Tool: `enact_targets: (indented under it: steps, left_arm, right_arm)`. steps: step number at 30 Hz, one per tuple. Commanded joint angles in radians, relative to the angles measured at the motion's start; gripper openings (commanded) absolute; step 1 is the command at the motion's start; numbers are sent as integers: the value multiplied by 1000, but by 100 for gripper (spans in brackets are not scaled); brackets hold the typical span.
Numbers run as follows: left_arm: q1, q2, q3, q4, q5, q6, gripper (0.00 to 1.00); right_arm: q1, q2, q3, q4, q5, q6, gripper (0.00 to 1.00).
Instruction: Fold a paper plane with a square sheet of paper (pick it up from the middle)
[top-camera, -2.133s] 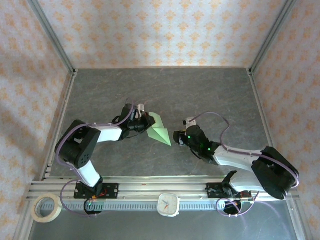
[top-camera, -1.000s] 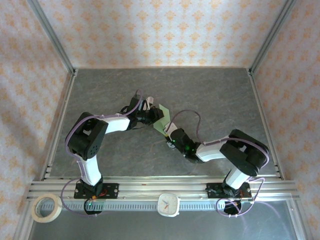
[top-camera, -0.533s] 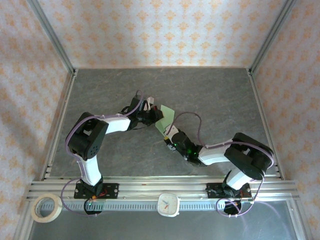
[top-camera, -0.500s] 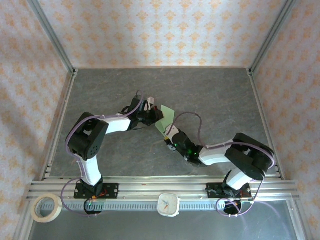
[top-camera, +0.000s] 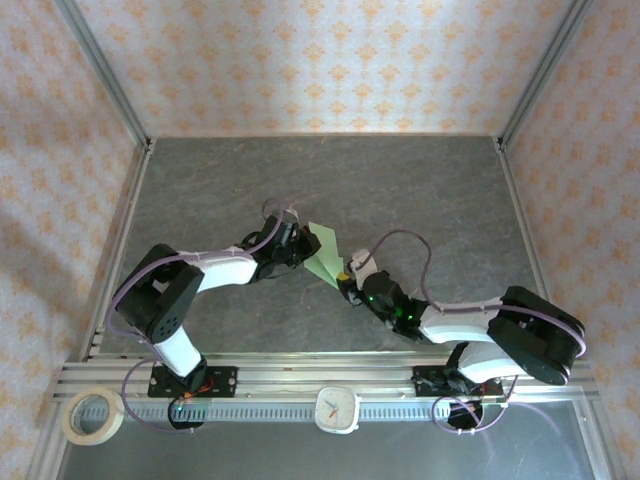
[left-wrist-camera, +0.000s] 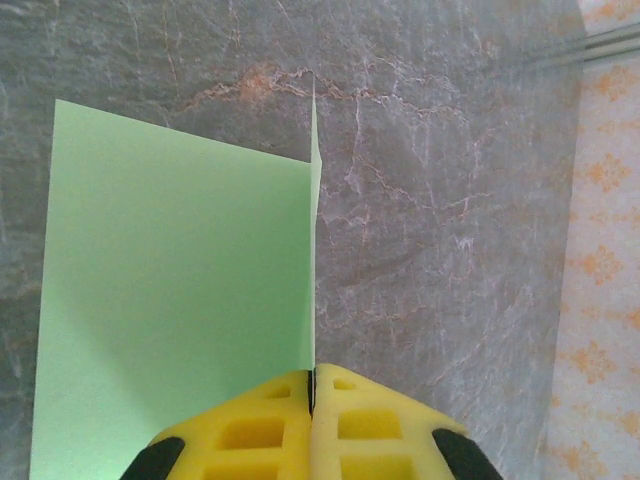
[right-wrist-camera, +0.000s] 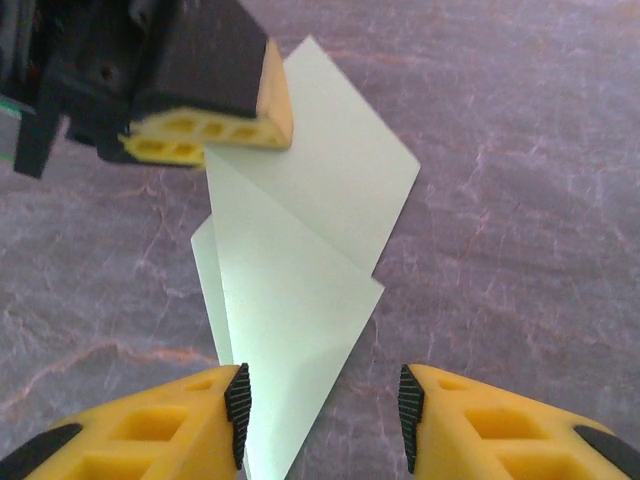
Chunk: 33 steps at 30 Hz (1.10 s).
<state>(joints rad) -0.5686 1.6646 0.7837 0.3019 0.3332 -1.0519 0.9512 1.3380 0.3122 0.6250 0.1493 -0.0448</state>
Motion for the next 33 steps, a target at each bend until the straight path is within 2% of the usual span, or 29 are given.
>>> enact_targets:
  steps: [1, 2, 5, 8, 12, 21, 33]
  left_arm:
    - [-23, -28, -5, -4, -91, -54, 0]
    - [-25, -28, -2, 0, -83, -50, 0]
    - [-23, -26, 14, -6, -59, -20, 16]
    - [-14, -12, 58, -42, -8, 34, 23]
    - [-10, 15, 98, -67, 48, 73, 23]
    - [-10, 28, 99, -50, 77, 74, 22]
    - [-9, 24, 89, -46, 69, 72, 22]
  right_arm:
    - [4, 8, 4, 10, -40, -11, 46]
    - [4, 21, 11, 10, -42, -17, 46]
    - [5, 48, 26, 6, -45, -41, 46]
    - [7, 64, 42, -8, -35, -60, 46]
    - [26, 92, 70, -21, -28, -93, 46]
    - [58, 191, 135, -52, 130, -71, 46]
    - [58, 245, 145, -28, 138, -47, 28]
